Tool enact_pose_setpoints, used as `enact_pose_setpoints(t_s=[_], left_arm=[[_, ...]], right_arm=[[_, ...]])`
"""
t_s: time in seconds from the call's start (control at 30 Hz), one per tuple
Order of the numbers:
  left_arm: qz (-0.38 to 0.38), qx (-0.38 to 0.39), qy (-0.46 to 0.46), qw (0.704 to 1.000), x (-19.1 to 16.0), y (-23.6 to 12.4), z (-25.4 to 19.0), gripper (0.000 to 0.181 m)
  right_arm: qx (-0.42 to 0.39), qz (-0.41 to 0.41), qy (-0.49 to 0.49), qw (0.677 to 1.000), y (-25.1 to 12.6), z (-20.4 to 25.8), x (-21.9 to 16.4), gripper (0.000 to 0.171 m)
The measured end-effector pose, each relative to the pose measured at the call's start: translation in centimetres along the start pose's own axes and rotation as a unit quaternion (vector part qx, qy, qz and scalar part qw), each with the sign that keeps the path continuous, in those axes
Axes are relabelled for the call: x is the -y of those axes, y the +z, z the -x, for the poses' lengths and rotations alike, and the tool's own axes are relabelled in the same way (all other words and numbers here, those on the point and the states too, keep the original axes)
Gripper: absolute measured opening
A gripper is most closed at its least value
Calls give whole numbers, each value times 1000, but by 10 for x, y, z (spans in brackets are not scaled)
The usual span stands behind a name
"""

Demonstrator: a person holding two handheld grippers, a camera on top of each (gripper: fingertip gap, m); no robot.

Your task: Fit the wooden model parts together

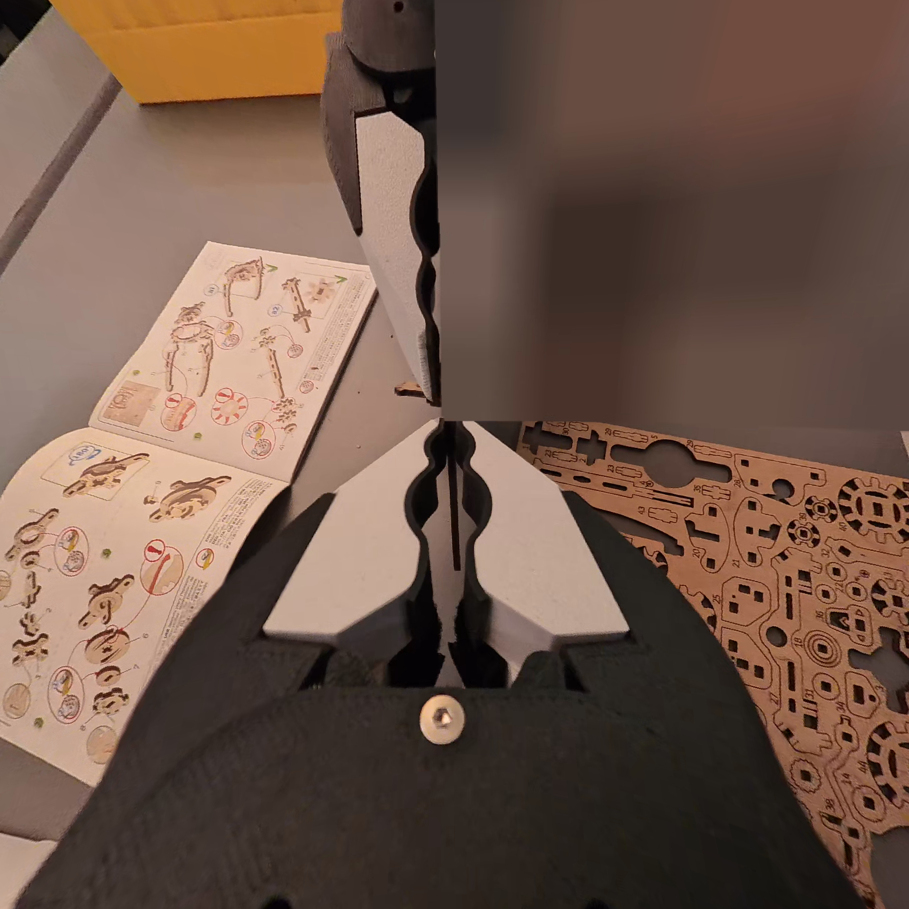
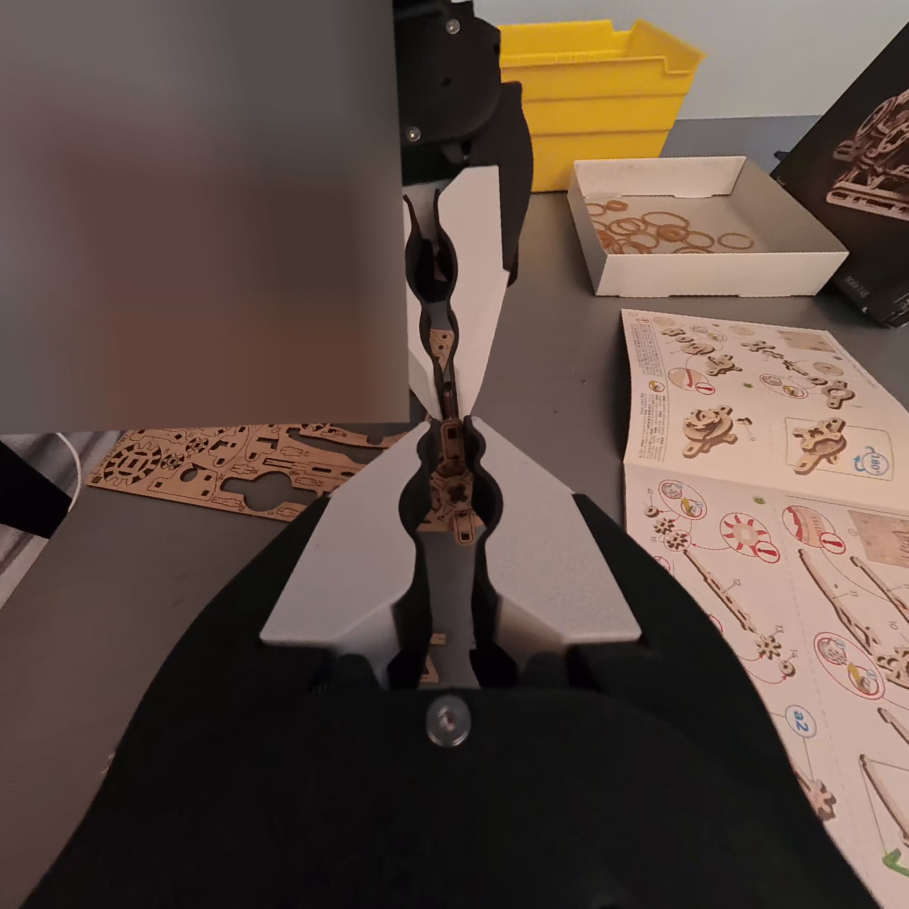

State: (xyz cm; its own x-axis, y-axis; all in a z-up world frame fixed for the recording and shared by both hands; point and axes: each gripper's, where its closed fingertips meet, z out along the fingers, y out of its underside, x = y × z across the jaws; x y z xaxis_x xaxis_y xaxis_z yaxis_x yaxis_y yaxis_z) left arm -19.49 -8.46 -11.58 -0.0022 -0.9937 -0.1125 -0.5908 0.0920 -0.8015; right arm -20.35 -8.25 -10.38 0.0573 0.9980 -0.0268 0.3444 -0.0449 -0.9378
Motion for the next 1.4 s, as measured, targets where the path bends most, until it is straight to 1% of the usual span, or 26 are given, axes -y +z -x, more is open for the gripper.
enact_pose_setpoints(t_s=[0.1,0.3,0.37,0.4,0.43,0.47,0.53,0.67,0.97,1.13,1.4], left_arm=[[-12,2,2,1000,5,-3,-1,0],[28,4,20,999,-7,2,-3,0],[29,0,16,999,-10,5,-3,0],[26,-1,16,1000,-10,6,-3,0],[24,0,18,1000,-9,6,-3,0],[26,4,22,999,-9,6,-3,0],[23,7,20,1000,-9,5,-1,0],[13,2,8,1000,-7,2,-1,0],[11,-2,10,1000,-9,4,-2,0],[26,-1,15,1000,-13,8,-4,0],[49,11,32,998,-14,8,-4,0]], right_arm=[[-2,-5,-18,1000,-2,2,5,8],[-6,32,-24,999,6,3,-7,7],[-9,43,-26,999,7,2,-11,7],[-8,41,-26,999,6,2,-10,10],[-5,34,-24,999,4,3,-9,17],[-4,28,-25,999,2,3,-7,18],[-9,33,-31,999,-2,1,-10,12],[-21,32,-53,998,-3,-1,-8,7],[-15,43,-47,998,-1,0,-11,6],[-9,67,-43,997,2,2,-19,6],[-14,88,-40,995,4,3,-19,5]])
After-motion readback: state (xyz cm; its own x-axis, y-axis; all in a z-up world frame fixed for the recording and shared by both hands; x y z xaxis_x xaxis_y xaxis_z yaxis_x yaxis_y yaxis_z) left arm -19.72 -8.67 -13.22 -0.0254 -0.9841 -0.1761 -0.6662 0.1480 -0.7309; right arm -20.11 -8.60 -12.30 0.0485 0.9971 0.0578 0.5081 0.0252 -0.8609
